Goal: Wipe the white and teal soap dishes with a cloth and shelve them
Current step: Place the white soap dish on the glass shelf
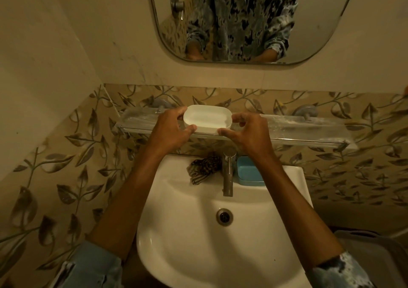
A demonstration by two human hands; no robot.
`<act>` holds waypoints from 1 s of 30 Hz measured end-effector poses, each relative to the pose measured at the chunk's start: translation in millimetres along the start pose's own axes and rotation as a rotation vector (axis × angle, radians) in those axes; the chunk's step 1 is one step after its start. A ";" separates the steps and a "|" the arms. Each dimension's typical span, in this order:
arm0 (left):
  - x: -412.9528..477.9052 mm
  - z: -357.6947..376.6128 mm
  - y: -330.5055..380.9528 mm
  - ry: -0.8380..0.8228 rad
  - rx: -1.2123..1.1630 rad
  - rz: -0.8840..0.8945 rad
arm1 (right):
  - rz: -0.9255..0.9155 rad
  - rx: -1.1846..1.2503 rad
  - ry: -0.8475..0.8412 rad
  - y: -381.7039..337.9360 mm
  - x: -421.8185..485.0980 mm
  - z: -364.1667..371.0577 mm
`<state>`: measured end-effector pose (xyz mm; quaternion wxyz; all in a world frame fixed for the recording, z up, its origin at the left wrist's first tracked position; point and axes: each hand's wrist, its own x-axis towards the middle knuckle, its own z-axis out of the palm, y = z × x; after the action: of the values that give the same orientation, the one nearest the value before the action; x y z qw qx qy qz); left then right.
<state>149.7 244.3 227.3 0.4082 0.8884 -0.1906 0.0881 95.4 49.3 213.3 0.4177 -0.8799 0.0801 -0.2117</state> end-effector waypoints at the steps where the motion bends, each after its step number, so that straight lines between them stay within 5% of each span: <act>1: 0.2 0.4 -1.2 0.003 0.013 0.016 | 0.002 -0.002 -0.012 -0.1 0.1 0.0; 13: -8.6 5.8 -13.7 -0.029 0.079 0.031 | -0.044 -0.040 -0.012 3.6 -7.8 -4.4; 18: -42.7 16.5 -23.4 0.390 0.127 0.183 | -0.385 -0.085 0.281 28.7 -45.3 -5.9; 21: -70.2 35.2 -48.0 0.493 0.168 0.227 | -0.478 -0.128 0.260 64.6 -66.7 -5.0; 30: -85.4 114.3 -104.6 -0.060 0.188 -0.044 | 0.063 -0.372 -0.179 165.2 -73.9 4.8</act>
<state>114.9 242.5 53.9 0.3189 0.9291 -0.1740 0.0702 37.1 -29.3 61.0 0.2600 -0.9542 0.1077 -0.1011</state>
